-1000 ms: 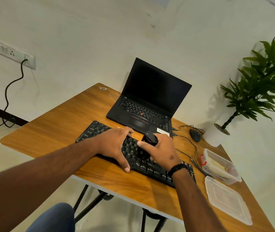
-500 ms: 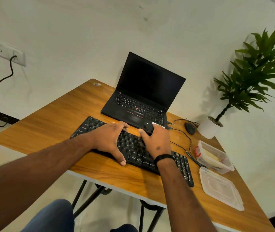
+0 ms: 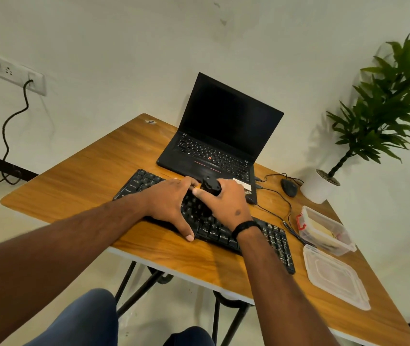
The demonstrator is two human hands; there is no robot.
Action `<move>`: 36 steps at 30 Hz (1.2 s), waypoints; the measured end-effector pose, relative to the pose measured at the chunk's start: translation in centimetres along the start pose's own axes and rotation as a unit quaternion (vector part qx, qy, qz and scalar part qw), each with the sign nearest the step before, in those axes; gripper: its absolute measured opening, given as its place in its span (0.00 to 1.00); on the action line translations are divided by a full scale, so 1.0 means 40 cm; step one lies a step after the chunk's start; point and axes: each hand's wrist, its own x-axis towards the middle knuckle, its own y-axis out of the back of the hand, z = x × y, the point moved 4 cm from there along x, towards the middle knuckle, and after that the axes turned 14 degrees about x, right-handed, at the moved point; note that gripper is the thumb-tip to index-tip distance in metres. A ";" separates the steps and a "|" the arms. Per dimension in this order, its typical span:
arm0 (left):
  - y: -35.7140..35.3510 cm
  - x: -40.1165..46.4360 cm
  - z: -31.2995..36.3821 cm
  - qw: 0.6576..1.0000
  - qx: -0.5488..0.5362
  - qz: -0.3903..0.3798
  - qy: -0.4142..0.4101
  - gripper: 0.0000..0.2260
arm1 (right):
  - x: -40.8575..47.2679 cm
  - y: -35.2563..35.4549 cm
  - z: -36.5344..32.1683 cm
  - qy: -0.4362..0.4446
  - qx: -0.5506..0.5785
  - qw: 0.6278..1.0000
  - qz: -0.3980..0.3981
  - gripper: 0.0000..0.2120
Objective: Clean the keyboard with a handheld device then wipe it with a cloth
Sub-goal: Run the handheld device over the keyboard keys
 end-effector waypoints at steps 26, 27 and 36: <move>0.002 -0.002 0.006 1.000 -0.002 -0.005 0.000 0.60 | -0.084 0.053 -0.039 0.068 -0.010 0.996 -0.051 0.14; 0.003 -0.002 0.006 1.000 -0.001 -0.006 0.000 0.61 | -0.081 0.053 -0.039 0.066 -0.007 0.996 -0.054 0.14; 0.002 -0.003 0.004 1.000 0.001 -0.011 0.000 0.60 | -0.078 0.054 -0.036 0.004 -0.046 0.992 -0.119 0.11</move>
